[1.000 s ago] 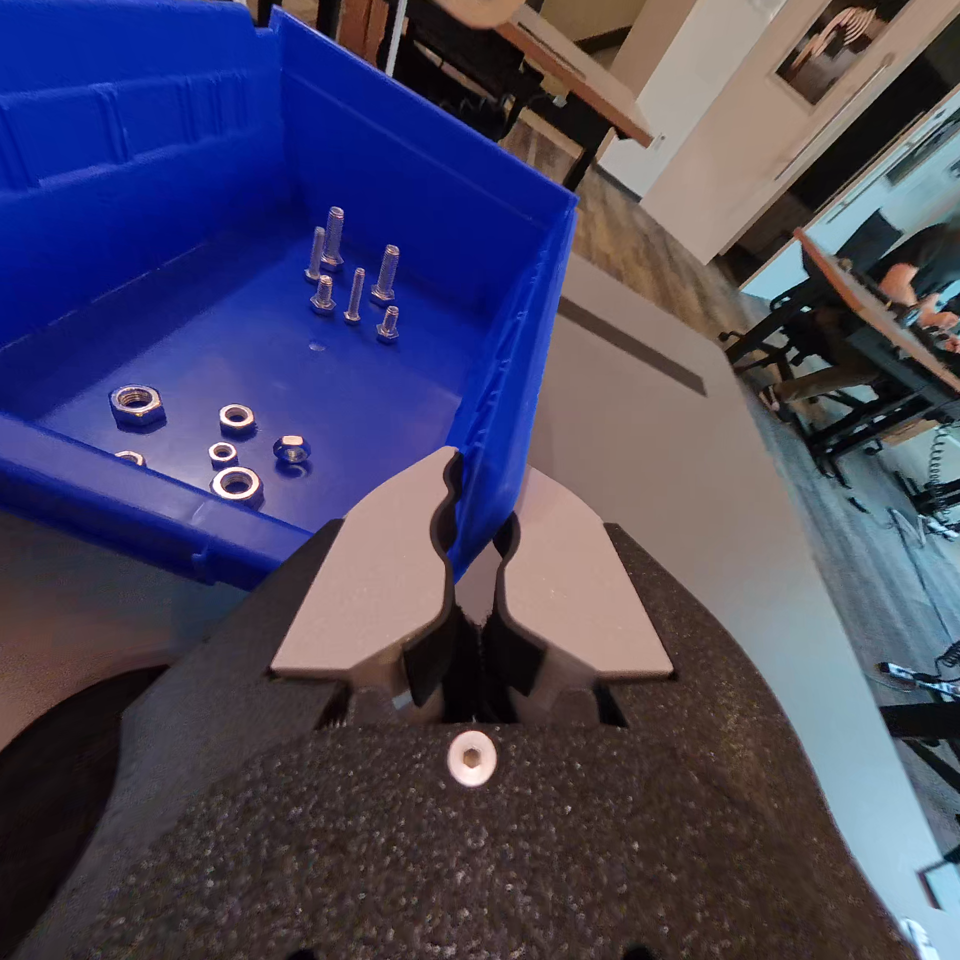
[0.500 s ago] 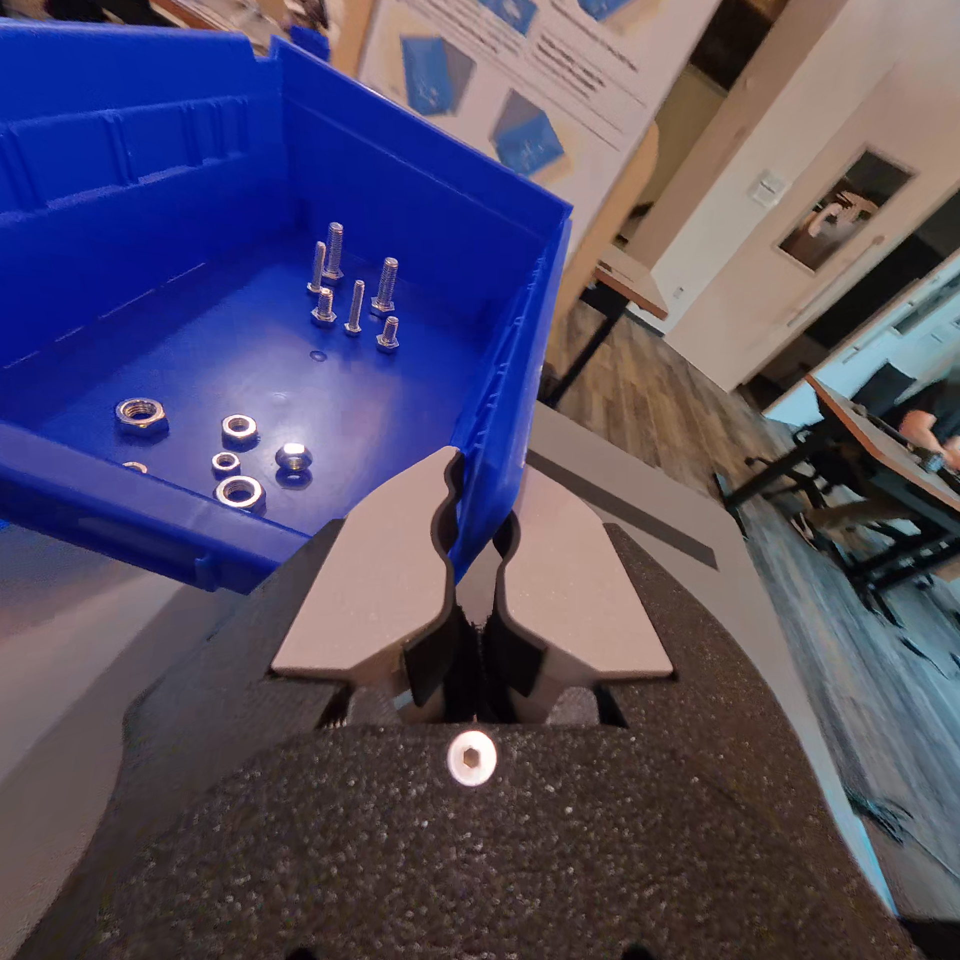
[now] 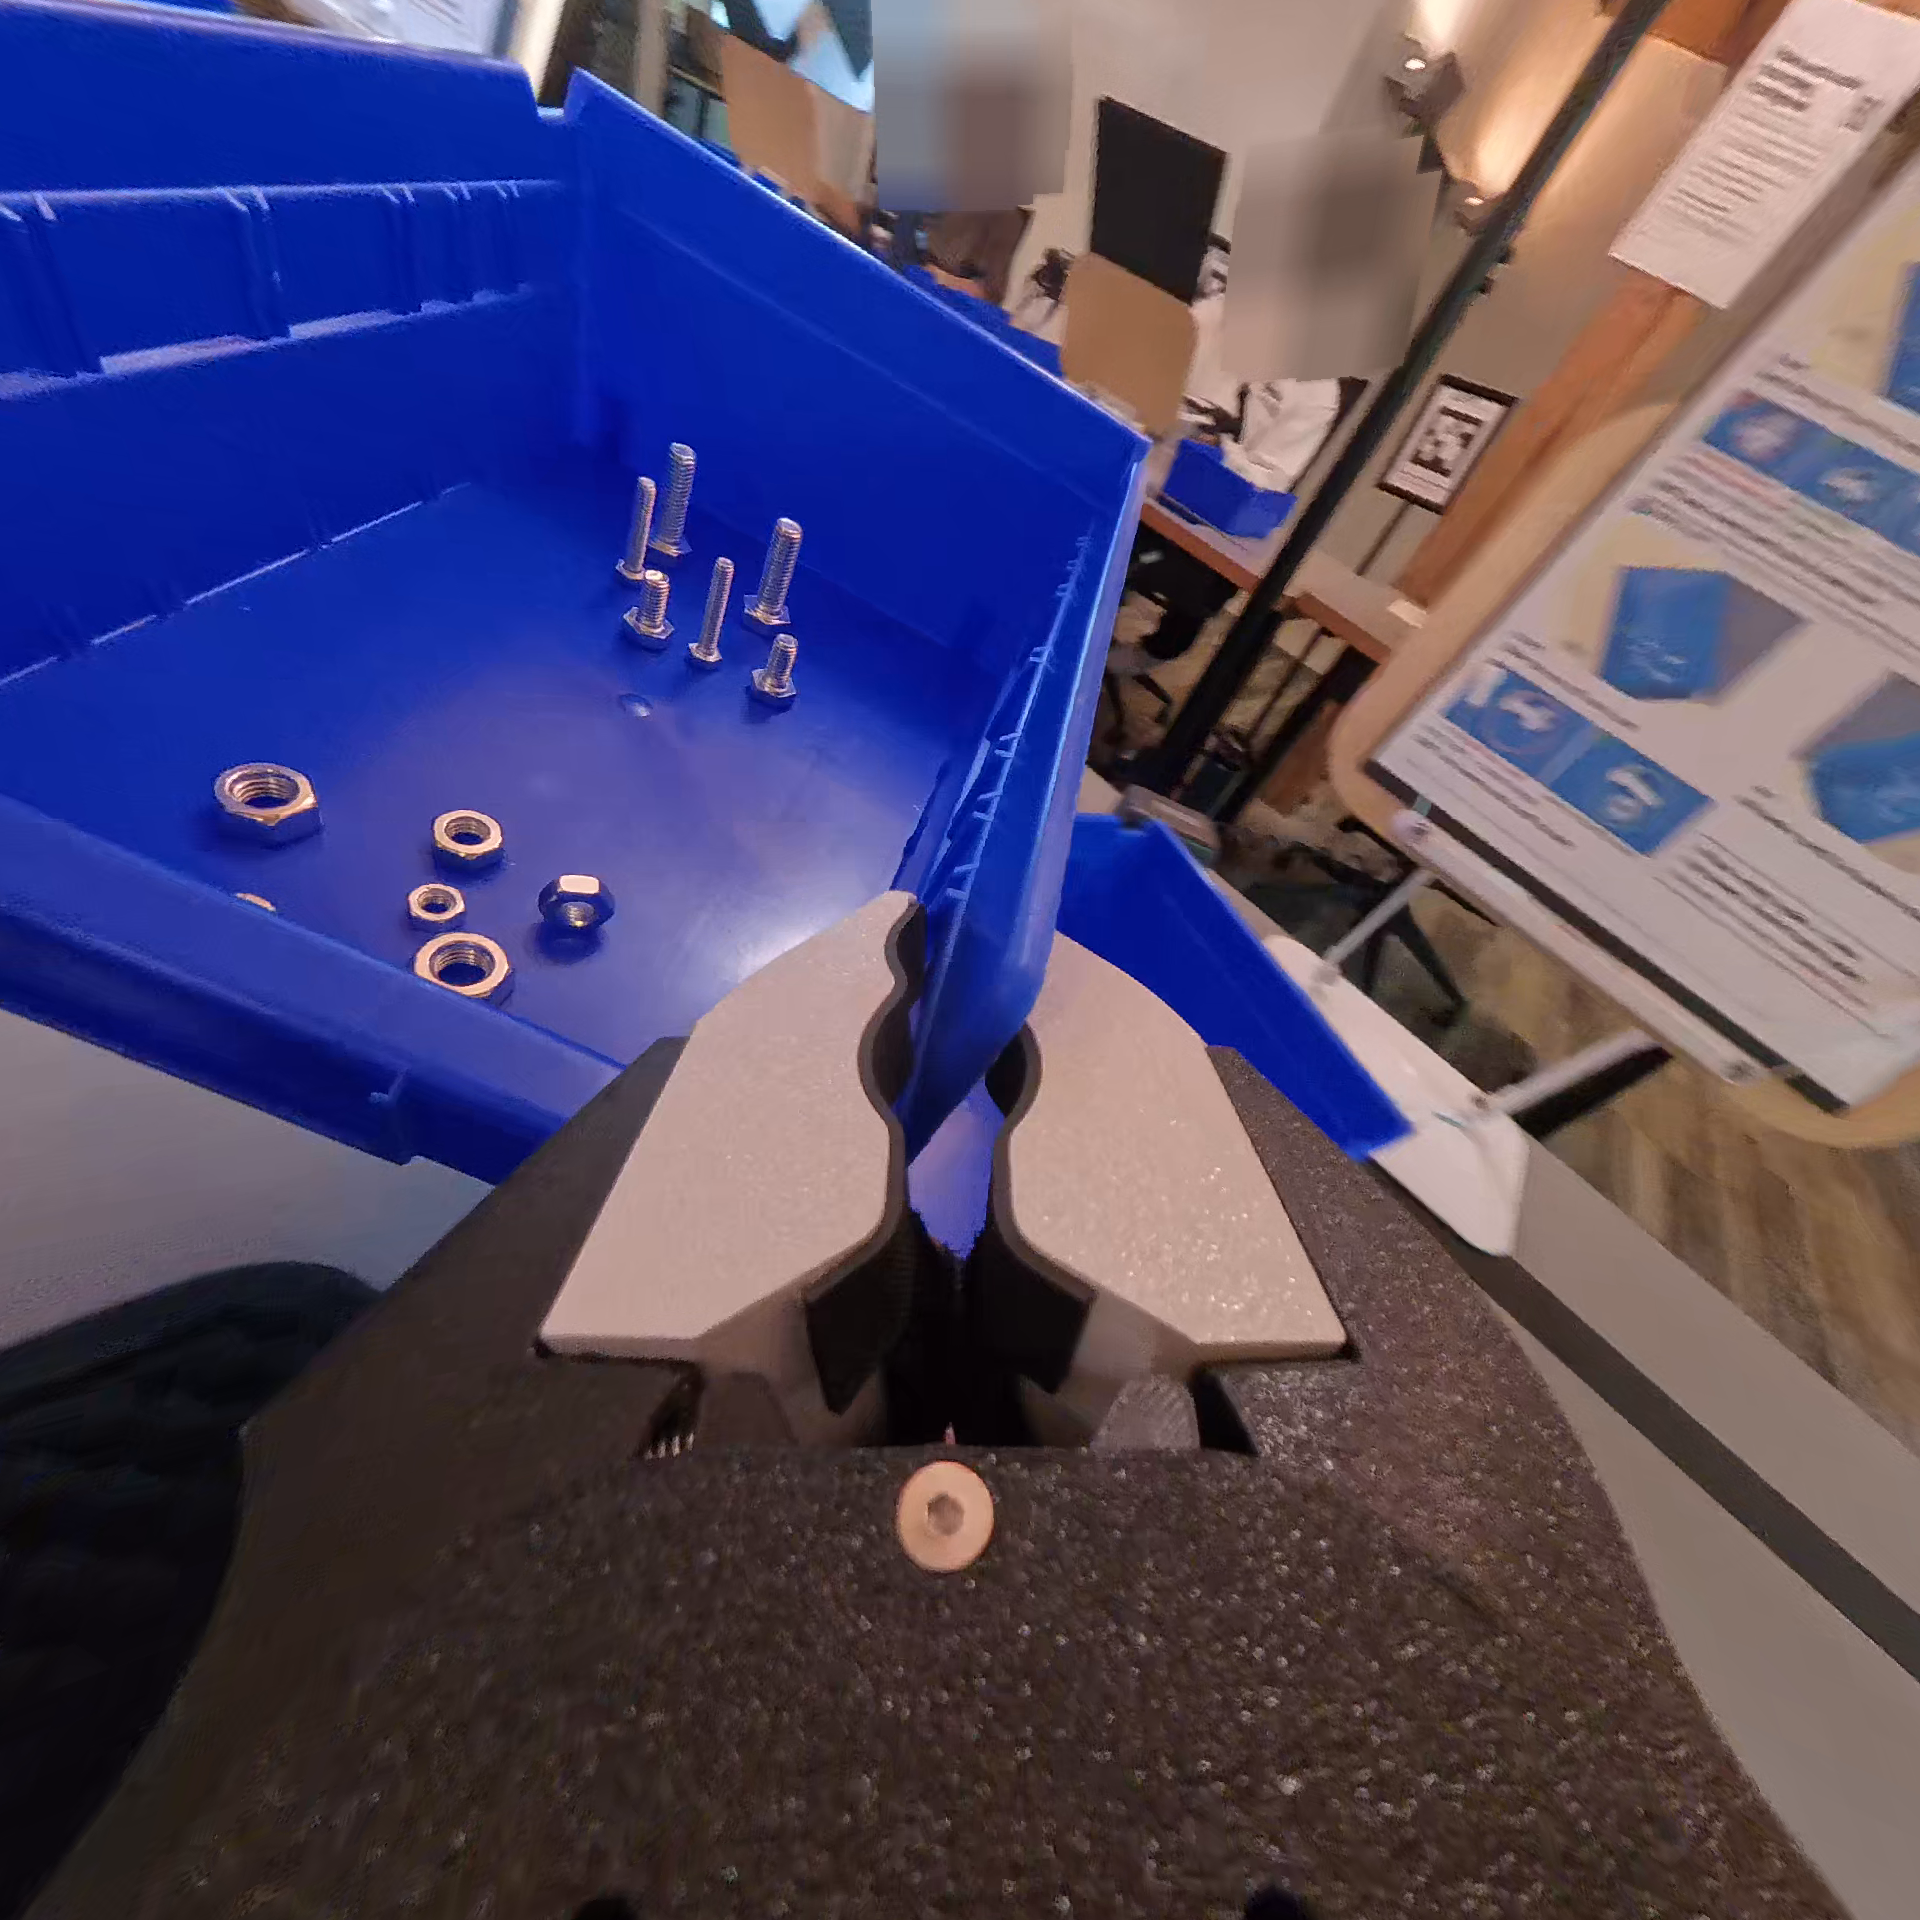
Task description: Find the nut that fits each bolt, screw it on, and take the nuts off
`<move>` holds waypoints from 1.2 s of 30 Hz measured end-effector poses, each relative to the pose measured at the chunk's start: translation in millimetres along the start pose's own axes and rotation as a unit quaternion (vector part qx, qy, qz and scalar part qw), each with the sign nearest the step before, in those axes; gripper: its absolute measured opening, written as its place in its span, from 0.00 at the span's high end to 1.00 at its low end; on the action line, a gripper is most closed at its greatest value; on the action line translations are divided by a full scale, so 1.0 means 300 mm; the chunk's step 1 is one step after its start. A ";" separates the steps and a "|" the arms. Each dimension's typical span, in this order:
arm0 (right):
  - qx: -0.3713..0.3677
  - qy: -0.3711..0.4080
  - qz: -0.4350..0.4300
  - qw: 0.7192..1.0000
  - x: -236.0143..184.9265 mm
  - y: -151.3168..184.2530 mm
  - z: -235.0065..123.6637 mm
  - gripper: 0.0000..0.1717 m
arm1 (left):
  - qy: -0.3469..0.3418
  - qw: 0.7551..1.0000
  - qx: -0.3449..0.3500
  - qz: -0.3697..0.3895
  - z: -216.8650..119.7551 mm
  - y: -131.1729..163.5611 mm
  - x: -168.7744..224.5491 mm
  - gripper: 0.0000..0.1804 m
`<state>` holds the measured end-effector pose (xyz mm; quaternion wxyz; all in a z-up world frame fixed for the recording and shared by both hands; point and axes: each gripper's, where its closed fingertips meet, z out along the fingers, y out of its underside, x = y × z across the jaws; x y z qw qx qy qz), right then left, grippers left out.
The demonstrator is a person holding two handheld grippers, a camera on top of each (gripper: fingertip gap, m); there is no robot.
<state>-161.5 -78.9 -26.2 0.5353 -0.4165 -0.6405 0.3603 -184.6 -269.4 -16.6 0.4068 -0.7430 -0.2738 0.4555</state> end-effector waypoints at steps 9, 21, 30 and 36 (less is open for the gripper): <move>0.012 -0.073 -0.030 0.997 -0.362 0.052 0.151 0.93 | -0.053 0.996 -0.068 0.009 -0.052 0.300 -0.181 0.92; -0.026 -0.051 -0.081 0.995 -0.399 0.203 0.202 0.93 | -0.010 0.997 -0.075 -0.009 0.072 0.465 -0.100 0.92; -0.055 -0.036 -0.095 0.993 -0.376 0.272 0.258 0.92 | 0.016 0.998 -0.065 -0.013 0.181 0.502 -0.064 0.92; -0.084 -0.064 -0.099 0.989 -0.384 0.319 0.306 0.90 | 0.005 0.997 -0.070 -0.029 0.234 0.540 -0.060 0.91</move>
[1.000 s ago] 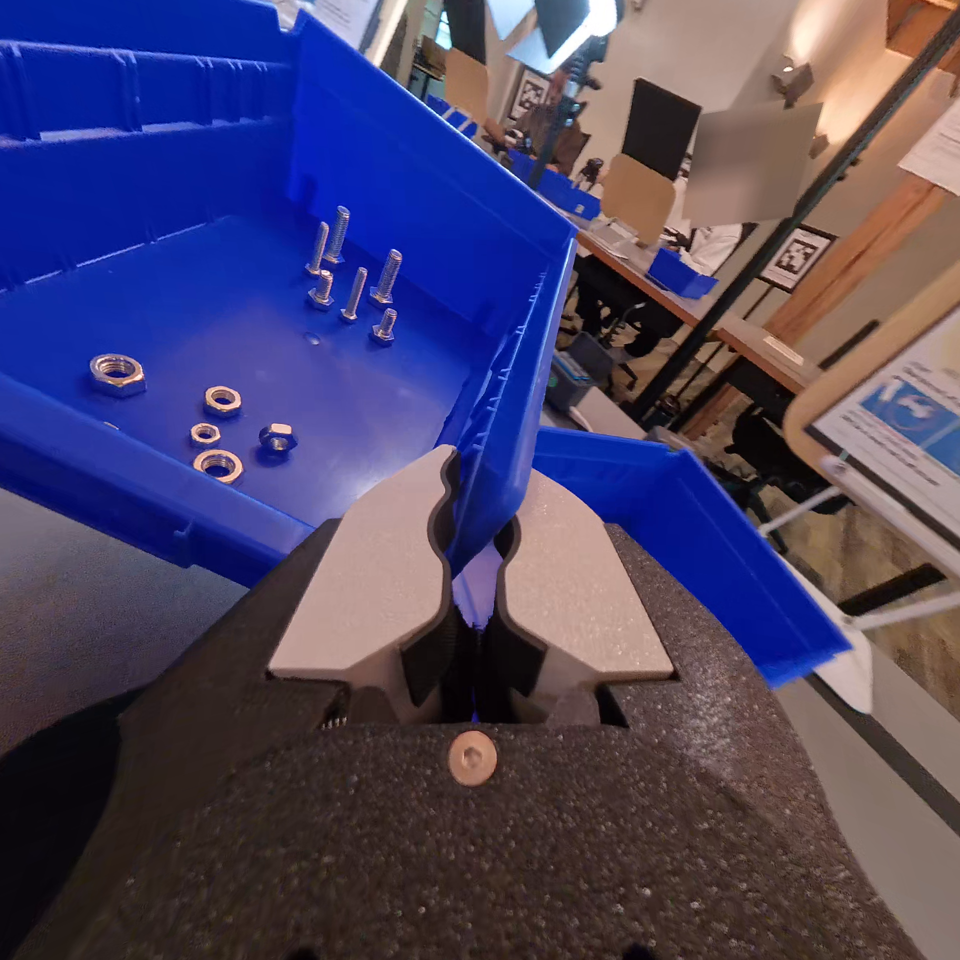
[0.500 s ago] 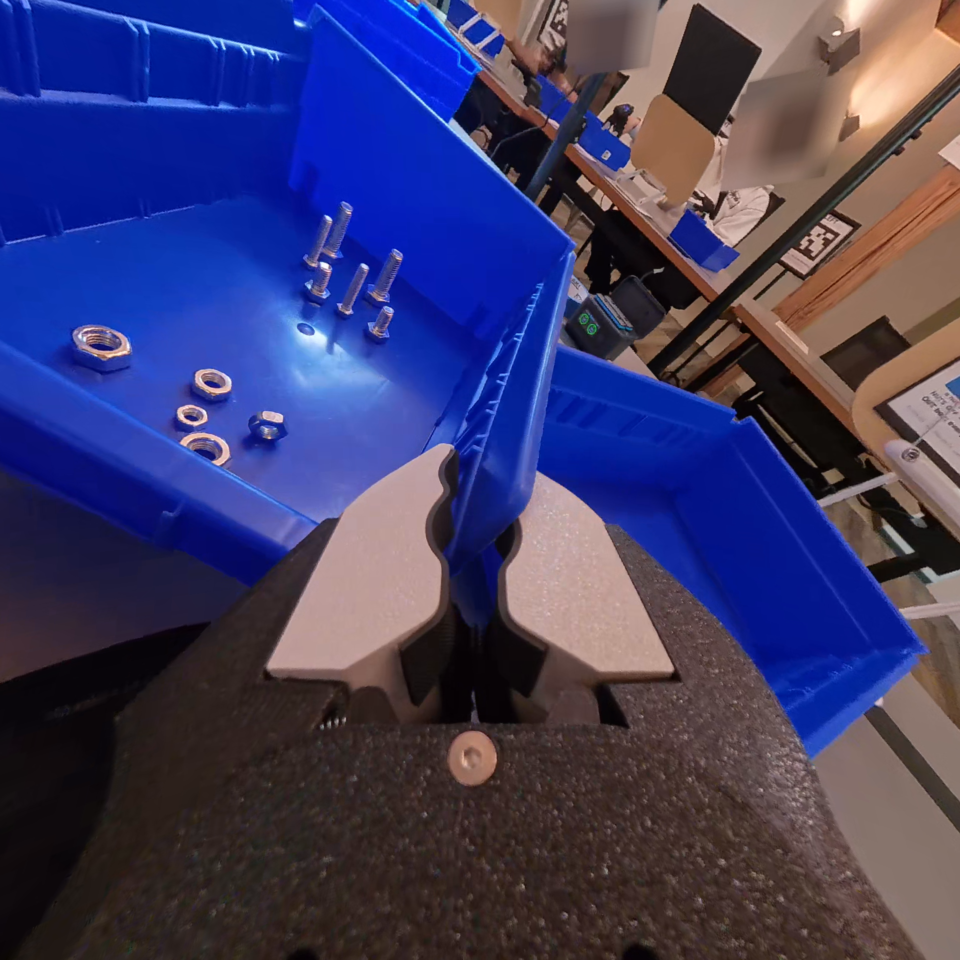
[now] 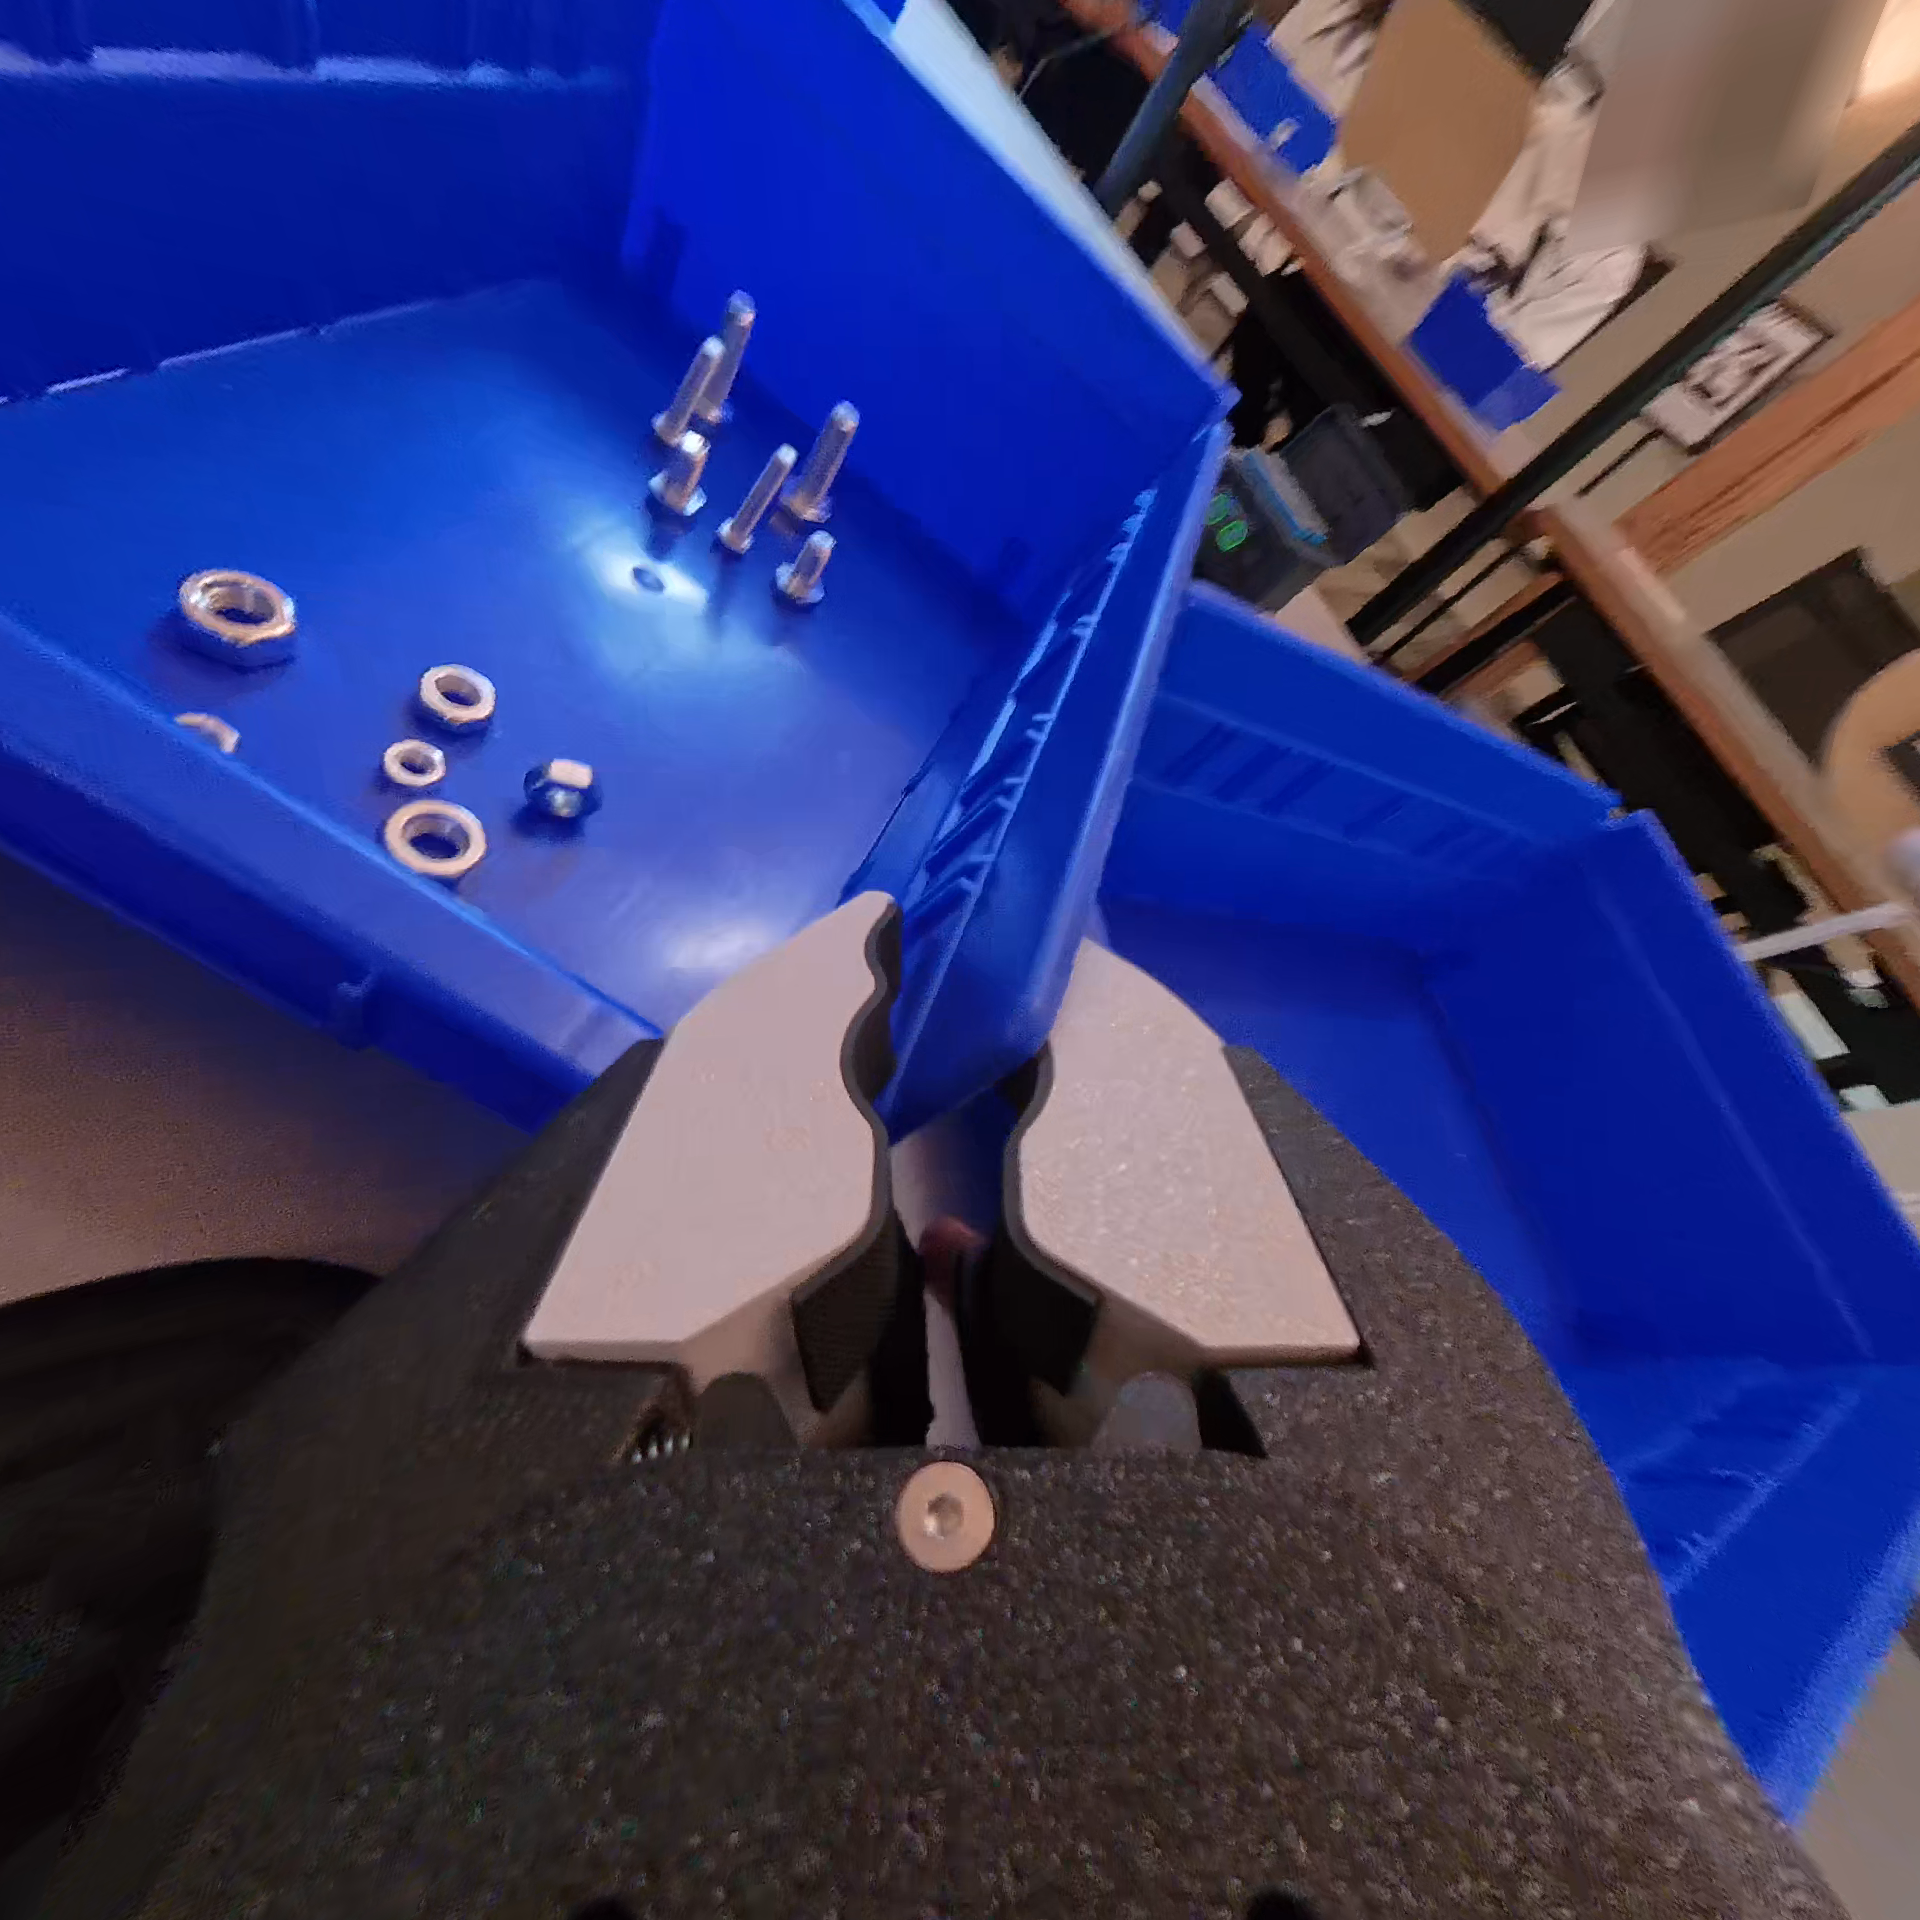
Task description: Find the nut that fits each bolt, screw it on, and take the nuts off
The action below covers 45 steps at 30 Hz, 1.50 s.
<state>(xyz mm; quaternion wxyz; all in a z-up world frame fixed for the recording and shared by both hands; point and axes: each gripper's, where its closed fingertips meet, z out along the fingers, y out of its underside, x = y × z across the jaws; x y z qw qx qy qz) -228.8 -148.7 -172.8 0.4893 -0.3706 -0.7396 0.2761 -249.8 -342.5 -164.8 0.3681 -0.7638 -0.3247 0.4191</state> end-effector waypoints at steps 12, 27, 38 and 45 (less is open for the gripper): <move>0.098 0.027 0.096 0.990 0.202 -0.034 -0.258 0.54 | -0.012 0.992 0.095 -0.076 -0.110 -0.086 -0.037 0.73; -0.062 0.146 0.144 0.977 0.498 0.368 -0.353 0.67 | 0.070 0.976 0.203 -0.036 -0.250 -0.379 0.243 0.73; -0.117 0.163 0.231 0.952 0.637 0.632 -0.518 0.64 | 0.242 0.956 0.152 -0.066 -0.165 -0.461 0.693 0.72; -0.105 0.092 0.275 0.951 0.632 0.606 -0.478 0.65 | 0.242 0.965 0.062 -0.085 0.040 -0.463 0.828 0.68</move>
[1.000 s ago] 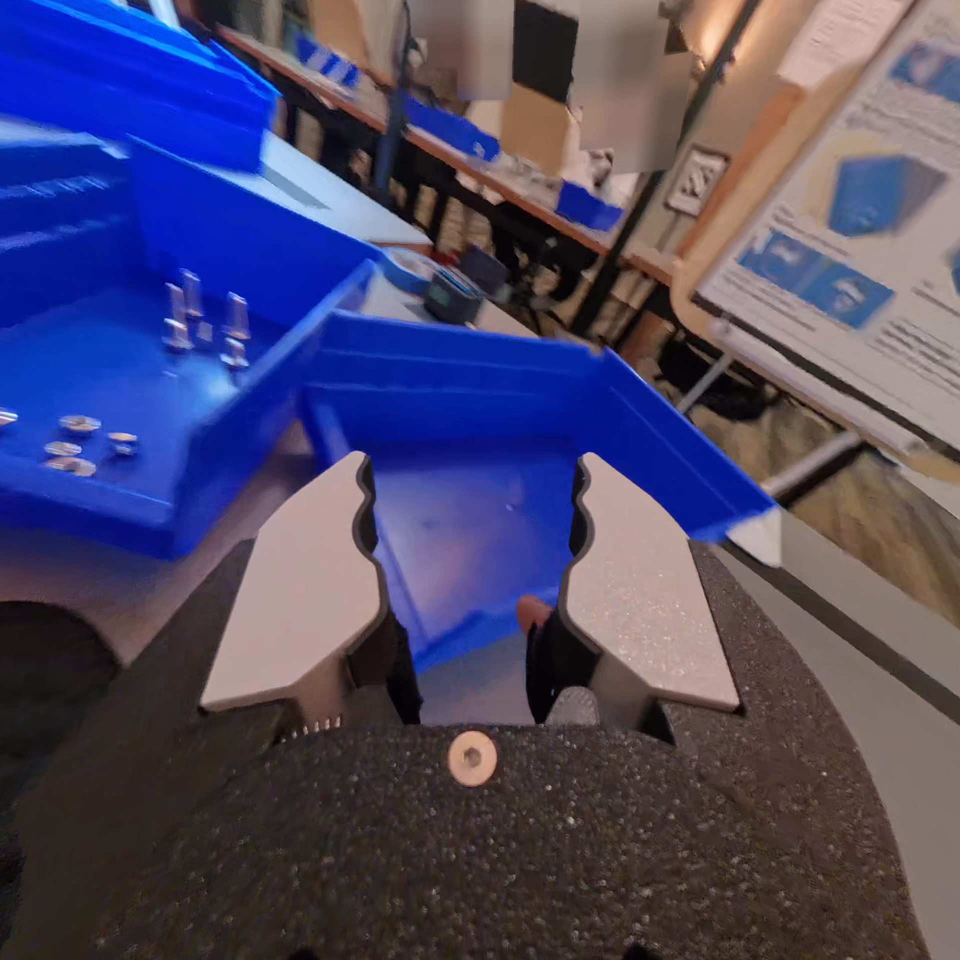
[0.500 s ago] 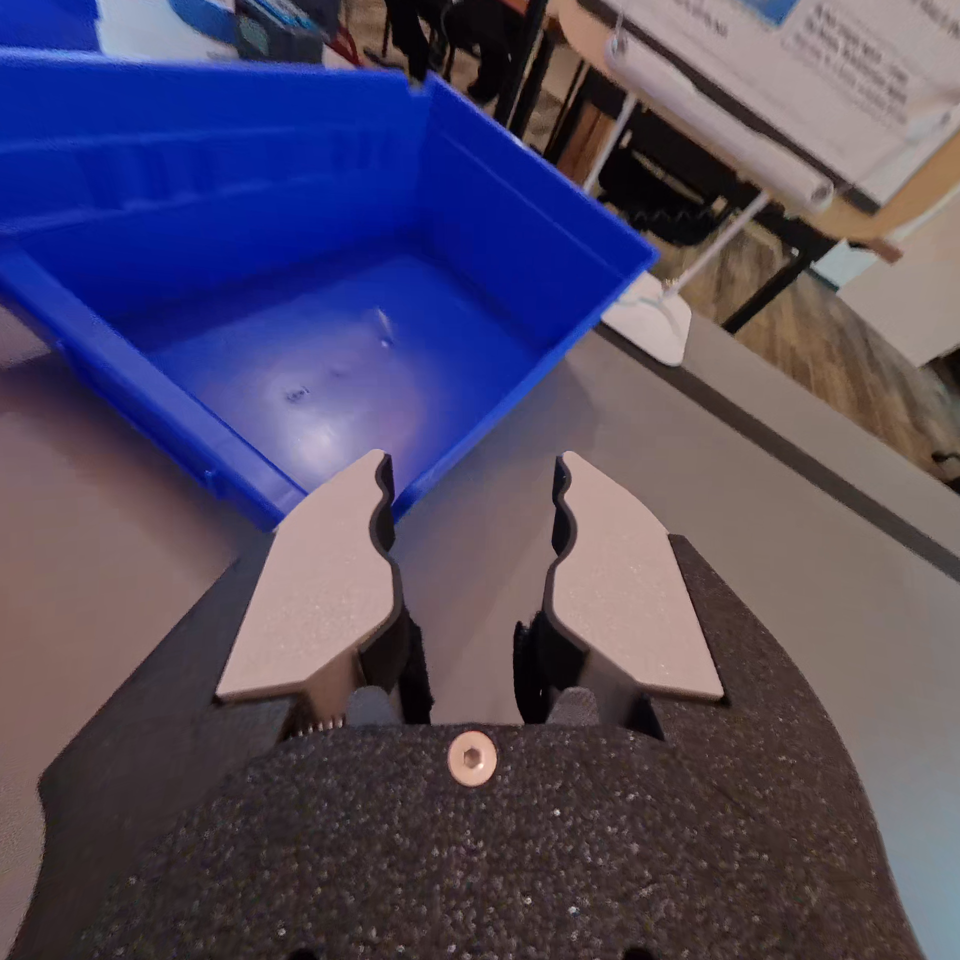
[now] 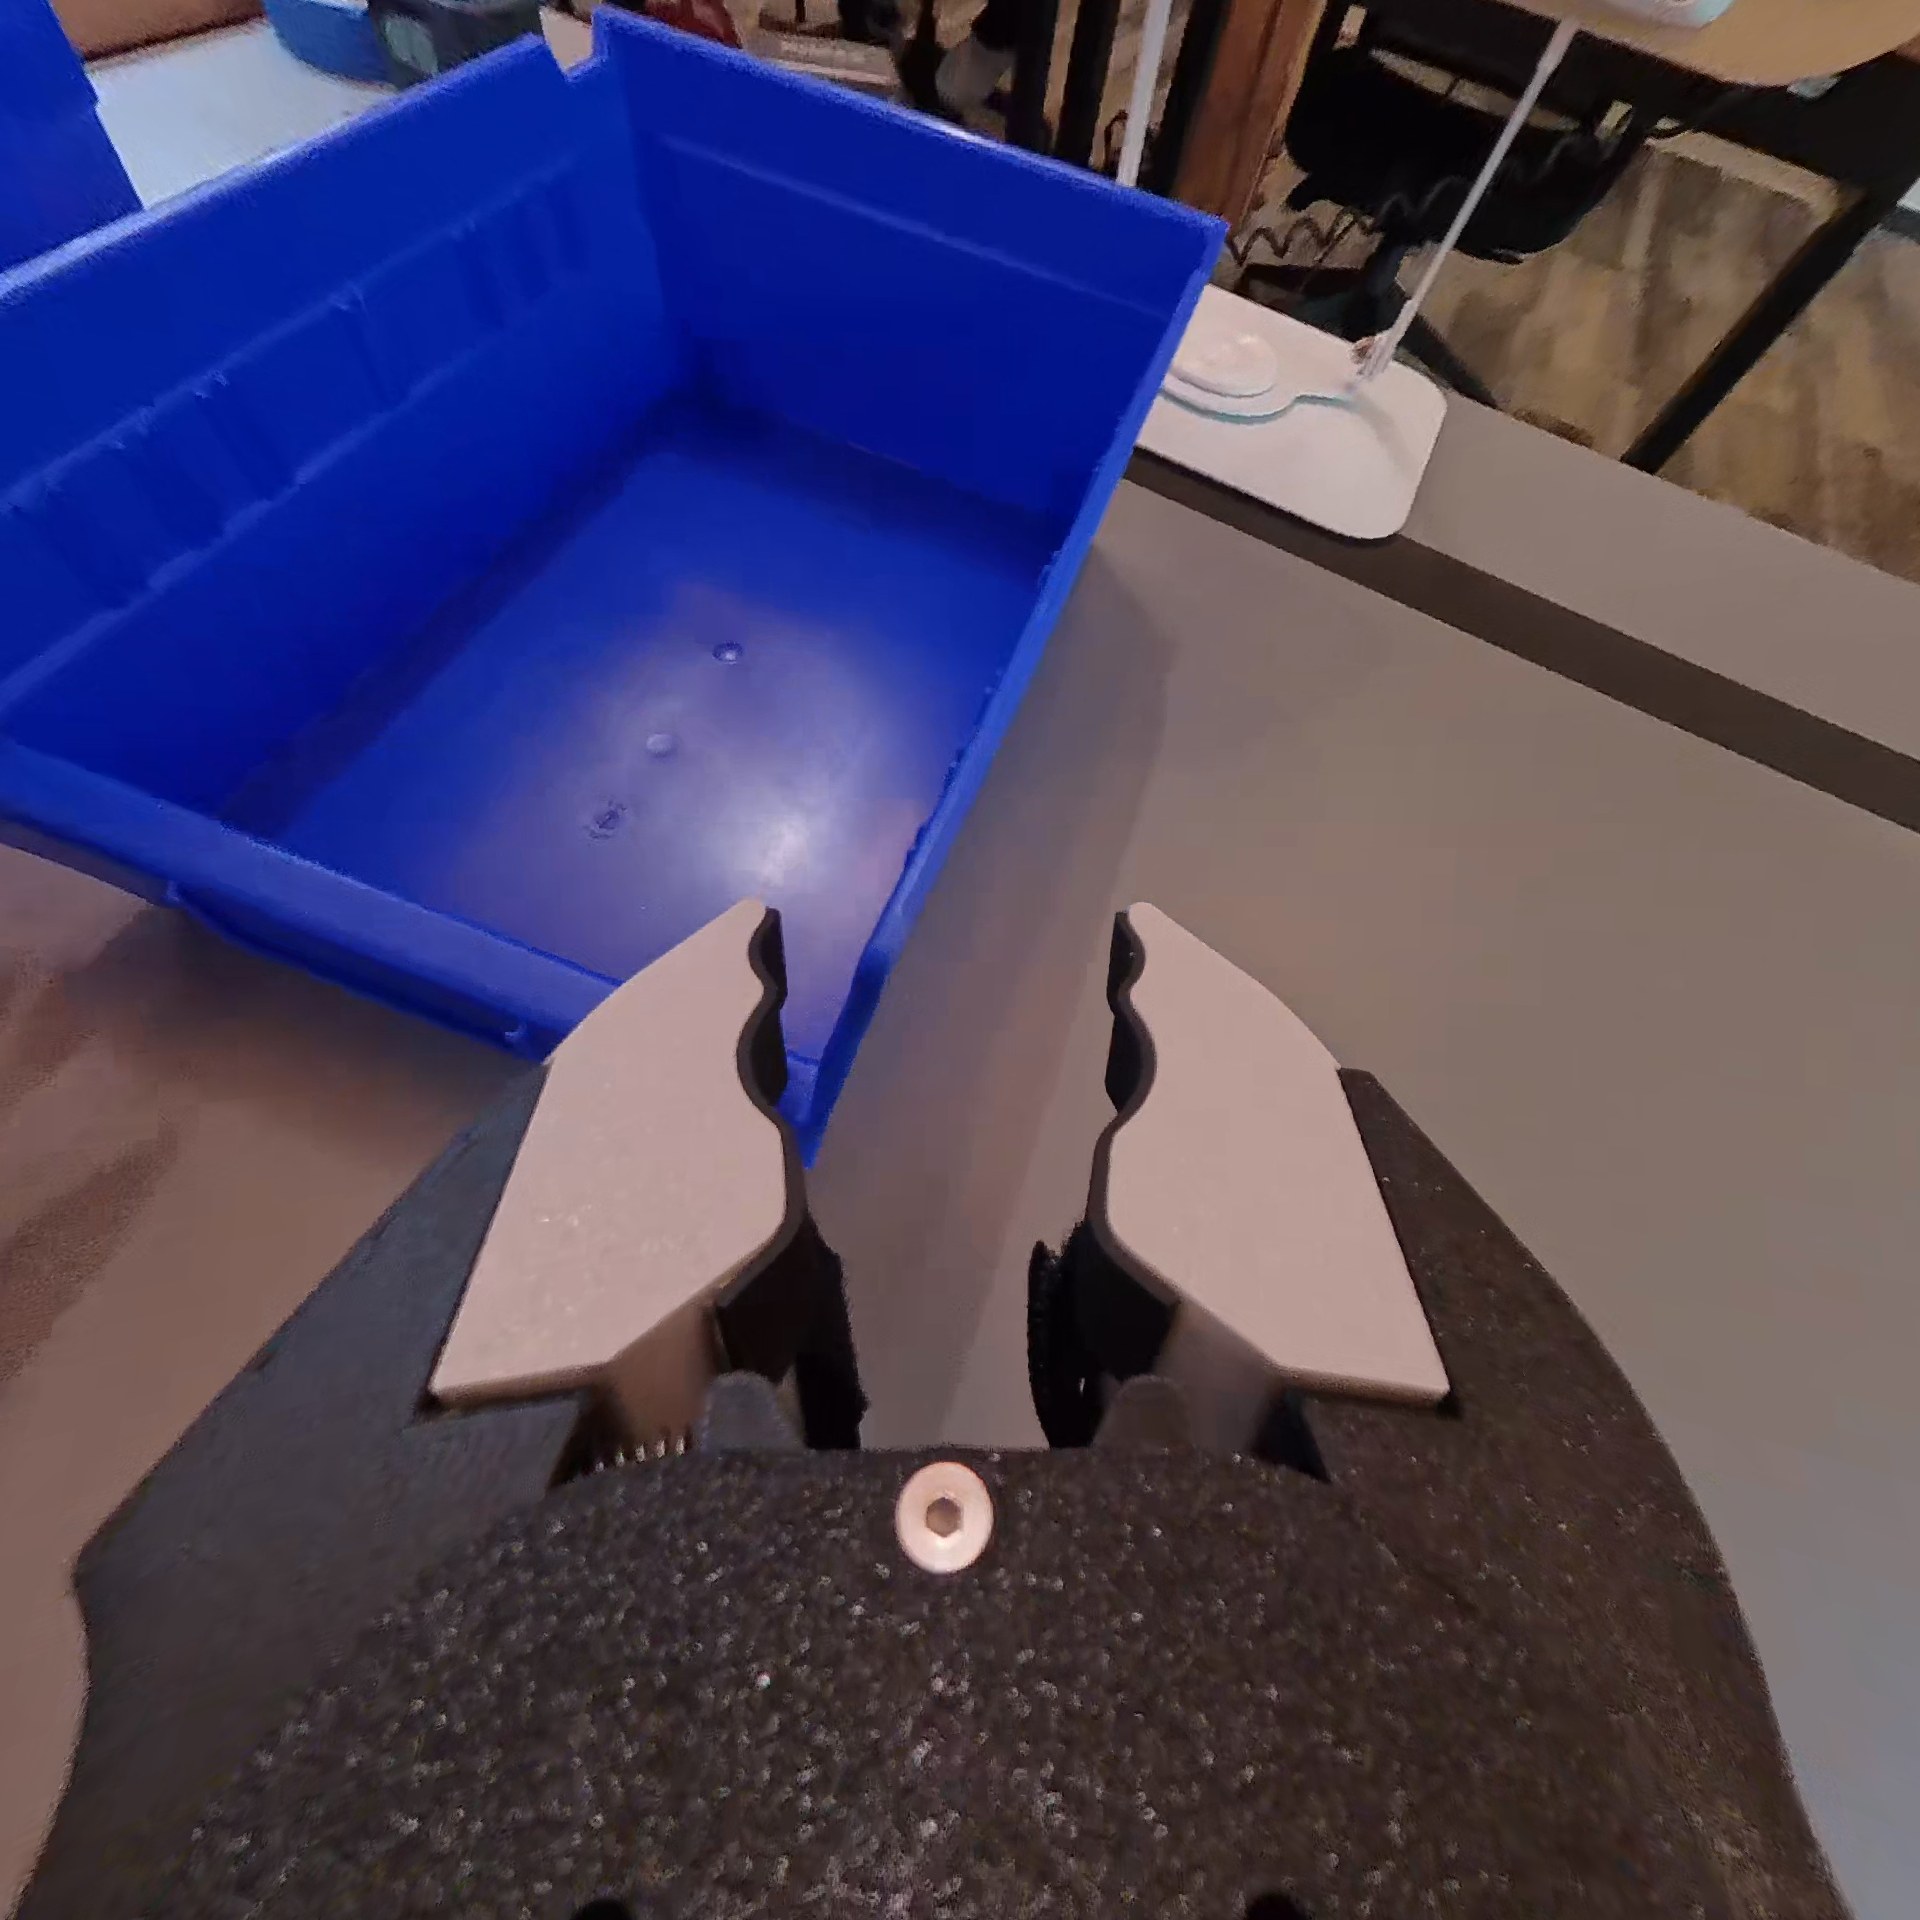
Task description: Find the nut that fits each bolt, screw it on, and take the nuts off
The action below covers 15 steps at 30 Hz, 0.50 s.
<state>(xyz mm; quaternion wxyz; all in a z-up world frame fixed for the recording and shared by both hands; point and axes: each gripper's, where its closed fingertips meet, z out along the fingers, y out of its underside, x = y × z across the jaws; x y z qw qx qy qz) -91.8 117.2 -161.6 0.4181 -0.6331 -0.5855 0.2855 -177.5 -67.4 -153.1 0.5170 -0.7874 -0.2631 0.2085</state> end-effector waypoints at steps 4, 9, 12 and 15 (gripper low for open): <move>-0.019 -0.024 -0.011 0.999 -0.040 0.007 0.043 0.79 | 0.000 0.999 -0.048 0.001 0.081 0.045 -0.006 0.82; -0.018 0.047 -0.089 0.995 -0.006 0.000 0.030 0.94 | -0.040 0.998 -0.029 0.040 0.086 0.019 -0.011 0.95; 0.006 0.062 -0.085 0.994 0.036 -0.015 -0.032 0.94 | -0.037 0.998 0.008 0.044 0.058 -0.040 0.044 0.95; 0.027 0.091 -0.090 0.991 0.114 -0.014 -0.118 0.94 | -0.027 0.997 0.040 0.062 0.046 -0.101 0.140 0.95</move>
